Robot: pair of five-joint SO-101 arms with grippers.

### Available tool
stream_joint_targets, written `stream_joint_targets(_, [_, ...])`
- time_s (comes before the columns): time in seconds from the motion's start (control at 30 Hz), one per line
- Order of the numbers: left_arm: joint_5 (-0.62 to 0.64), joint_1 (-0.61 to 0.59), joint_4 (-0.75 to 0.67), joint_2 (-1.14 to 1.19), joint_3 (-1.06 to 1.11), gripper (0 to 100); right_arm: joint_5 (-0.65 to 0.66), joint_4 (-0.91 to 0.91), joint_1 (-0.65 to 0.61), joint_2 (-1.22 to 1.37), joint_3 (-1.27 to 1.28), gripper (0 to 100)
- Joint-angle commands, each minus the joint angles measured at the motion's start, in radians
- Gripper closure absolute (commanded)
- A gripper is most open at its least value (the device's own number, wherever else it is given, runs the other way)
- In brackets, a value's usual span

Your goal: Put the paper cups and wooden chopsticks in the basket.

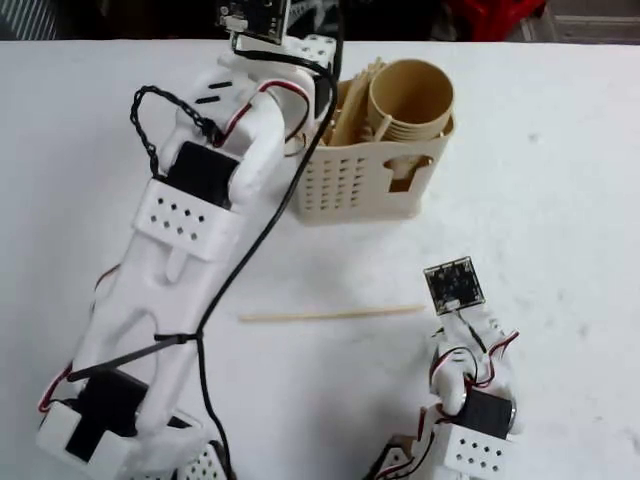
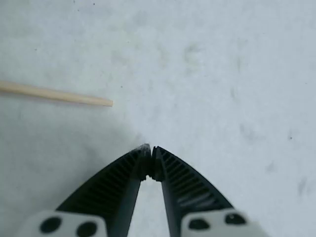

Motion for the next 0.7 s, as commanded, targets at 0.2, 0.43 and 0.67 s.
stream_joint_targets(0.2, [-0.411,0.271,0.784,-0.097,-0.002,92,-0.002,-0.01,0.001,0.005,0.009,98.1])
stream_joint_targets(0.43, [-0.64,0.306,0.56,0.081,0.466,92,-0.002,-0.01,0.001,0.005,0.009,98.1])
stream_joint_targets(0.67, [-0.769,0.283,0.43,0.335,0.534,92,-0.002,-0.01,0.001,0.005,0.009,98.1])
